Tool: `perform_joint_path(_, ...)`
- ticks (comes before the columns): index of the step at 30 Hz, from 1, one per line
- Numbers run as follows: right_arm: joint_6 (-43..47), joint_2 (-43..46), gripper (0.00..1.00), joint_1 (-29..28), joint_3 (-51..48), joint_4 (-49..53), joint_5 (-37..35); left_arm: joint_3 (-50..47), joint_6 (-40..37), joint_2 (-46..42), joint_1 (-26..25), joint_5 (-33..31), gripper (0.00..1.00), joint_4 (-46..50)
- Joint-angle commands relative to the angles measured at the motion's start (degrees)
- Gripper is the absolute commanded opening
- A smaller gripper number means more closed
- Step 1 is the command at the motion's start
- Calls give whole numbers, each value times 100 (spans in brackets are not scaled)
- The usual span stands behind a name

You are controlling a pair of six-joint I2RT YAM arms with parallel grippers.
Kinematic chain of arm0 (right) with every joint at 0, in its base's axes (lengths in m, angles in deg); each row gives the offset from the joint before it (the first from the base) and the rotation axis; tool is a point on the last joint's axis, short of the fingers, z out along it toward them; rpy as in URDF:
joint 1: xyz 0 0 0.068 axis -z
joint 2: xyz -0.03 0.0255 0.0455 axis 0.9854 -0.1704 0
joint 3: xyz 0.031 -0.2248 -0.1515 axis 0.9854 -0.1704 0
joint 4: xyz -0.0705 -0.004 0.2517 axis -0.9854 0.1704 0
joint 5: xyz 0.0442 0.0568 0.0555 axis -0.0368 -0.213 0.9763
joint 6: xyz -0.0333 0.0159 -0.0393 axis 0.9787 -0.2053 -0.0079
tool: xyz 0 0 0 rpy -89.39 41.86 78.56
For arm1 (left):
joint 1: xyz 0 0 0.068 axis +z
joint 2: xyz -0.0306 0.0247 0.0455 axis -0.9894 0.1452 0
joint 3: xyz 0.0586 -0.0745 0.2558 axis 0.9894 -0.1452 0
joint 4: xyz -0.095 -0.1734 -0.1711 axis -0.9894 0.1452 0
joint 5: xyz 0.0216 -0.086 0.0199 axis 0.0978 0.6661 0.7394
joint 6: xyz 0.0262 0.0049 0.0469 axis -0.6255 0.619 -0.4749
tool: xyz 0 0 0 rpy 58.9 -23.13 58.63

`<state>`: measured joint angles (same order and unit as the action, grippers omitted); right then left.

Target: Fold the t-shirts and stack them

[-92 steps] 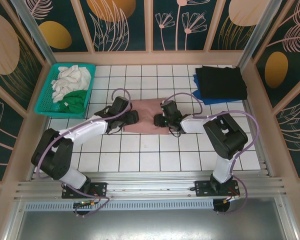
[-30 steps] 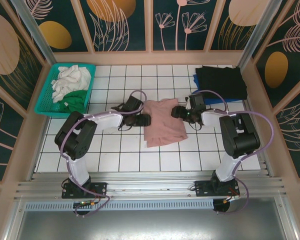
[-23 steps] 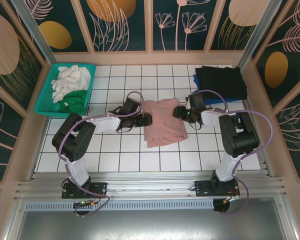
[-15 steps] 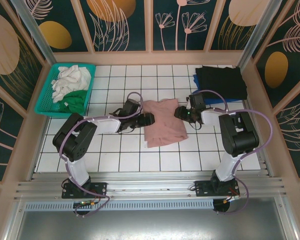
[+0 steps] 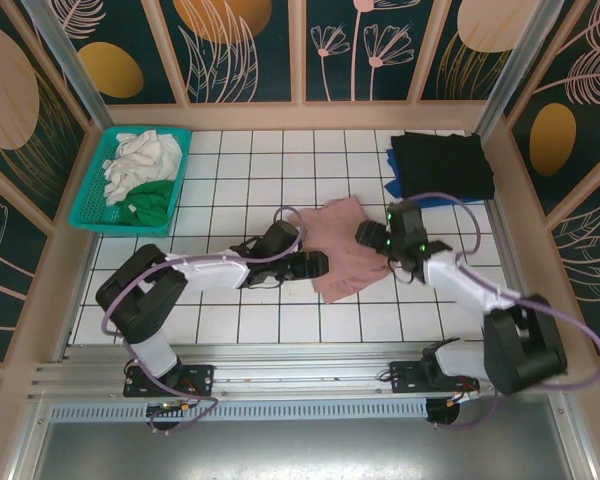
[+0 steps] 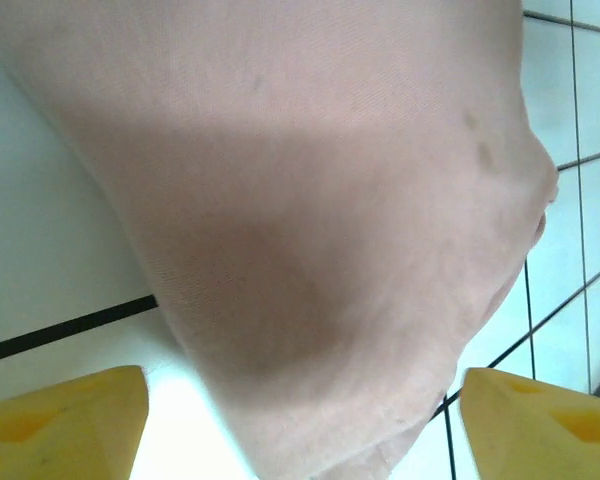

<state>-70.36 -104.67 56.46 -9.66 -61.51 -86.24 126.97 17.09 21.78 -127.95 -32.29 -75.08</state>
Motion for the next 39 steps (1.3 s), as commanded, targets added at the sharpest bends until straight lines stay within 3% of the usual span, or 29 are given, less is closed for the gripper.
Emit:
perform_joint_path(1, -1232, 578, 70, -430, -960, -194, -289, 1018, -794, -312, 149, -1015, 89, 1113)
perform_joint_path(4, -1645, 638, 68, -649, -1447, -1274, 124, 1922, -1465, 329, 508, -1319, 93, 1242)
perform_joint_path(7, -1619, 217, 68, -686, -1272, -1636, 194, 3054, -1813, 1298, 878, -1195, 91, 1499)
perform_joint_path(12, -1329, -650, 58, -572, -668, -1700, 200, 3929, -2004, 2454, 1133, -1010, 87, 1767)
perform_joint_path(14, -1114, -1011, 53, -362, -384, -1771, 259, 3792, -2016, 2565, 1135, -960, 85, 1749)
perform_joint_path(18, -493, -2203, 53, 88, 730, -1548, 940, 2768, -1791, 2199, 1137, -491, 78, 1159)
perform_joint_path(22, 204, -3691, 59, 226, 2486, -1131, 1624, 1467, -1205, 1514, 1060, 8, 73, 403)
perform_joint_path(28, 1142, -5618, 70, 235, 5560, 404, 2377, 371, -296, 608, 393, 90, 74, -309)
perform_joint_path(30, 1330, -5622, 74, 260, 6041, 889, 1857, 99, -143, 384, 347, -8, 78, -333)
perform_joint_path(33, 1413, -5066, 77, 438, 5895, 1170, 1121, 48, -148, -93, 349, -338, 86, -3)
perform_joint_path(36, 1080, -4034, 78, 637, 4756, 972, 697, 355, -414, -382, 354, -524, 93, 344)
perform_joint_path(39, 315, -2704, 78, 587, 2731, 32, 734, 1082, -857, -211, 519, -1002, 97, 931)
